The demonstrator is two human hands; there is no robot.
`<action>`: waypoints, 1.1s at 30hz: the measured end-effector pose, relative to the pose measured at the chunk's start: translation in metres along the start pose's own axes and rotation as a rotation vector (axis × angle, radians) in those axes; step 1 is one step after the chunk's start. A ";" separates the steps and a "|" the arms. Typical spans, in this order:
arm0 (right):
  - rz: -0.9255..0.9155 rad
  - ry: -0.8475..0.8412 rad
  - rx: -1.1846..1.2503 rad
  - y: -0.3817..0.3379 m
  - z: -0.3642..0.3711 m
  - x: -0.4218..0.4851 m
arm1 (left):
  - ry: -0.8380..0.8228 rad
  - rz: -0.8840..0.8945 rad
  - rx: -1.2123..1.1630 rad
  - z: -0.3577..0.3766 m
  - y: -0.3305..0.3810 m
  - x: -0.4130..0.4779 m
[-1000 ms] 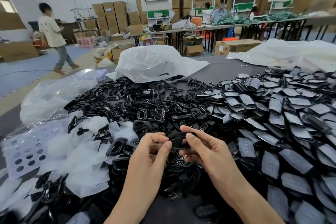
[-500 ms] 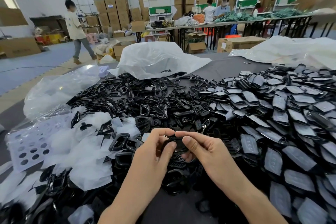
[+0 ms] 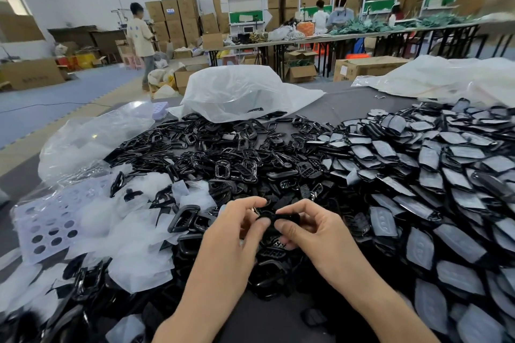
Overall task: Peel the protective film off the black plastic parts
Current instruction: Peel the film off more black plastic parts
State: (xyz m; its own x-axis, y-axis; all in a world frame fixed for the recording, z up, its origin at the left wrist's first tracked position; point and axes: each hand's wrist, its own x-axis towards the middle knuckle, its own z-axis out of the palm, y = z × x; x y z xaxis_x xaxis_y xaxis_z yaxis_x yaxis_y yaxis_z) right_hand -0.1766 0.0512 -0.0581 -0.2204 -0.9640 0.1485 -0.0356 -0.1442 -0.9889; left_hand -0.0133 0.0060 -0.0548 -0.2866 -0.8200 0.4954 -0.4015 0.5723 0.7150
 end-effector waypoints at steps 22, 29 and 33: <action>-0.056 0.255 -0.044 0.007 -0.004 0.003 | -0.154 -0.132 0.559 -0.009 -0.023 0.029; -0.006 0.237 0.233 0.003 -0.003 0.007 | 0.042 -0.118 -0.144 -0.008 -0.001 0.008; 0.046 0.194 0.453 0.000 -0.003 0.007 | -0.085 -0.235 -0.421 -0.001 0.014 0.004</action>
State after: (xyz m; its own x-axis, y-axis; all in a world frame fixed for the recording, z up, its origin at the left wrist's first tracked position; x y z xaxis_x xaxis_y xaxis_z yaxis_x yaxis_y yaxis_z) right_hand -0.1813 0.0453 -0.0575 -0.3903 -0.9187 0.0600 0.3962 -0.2264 -0.8898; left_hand -0.0192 0.0108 -0.0423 -0.3070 -0.9135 0.2669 -0.0825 0.3050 0.9488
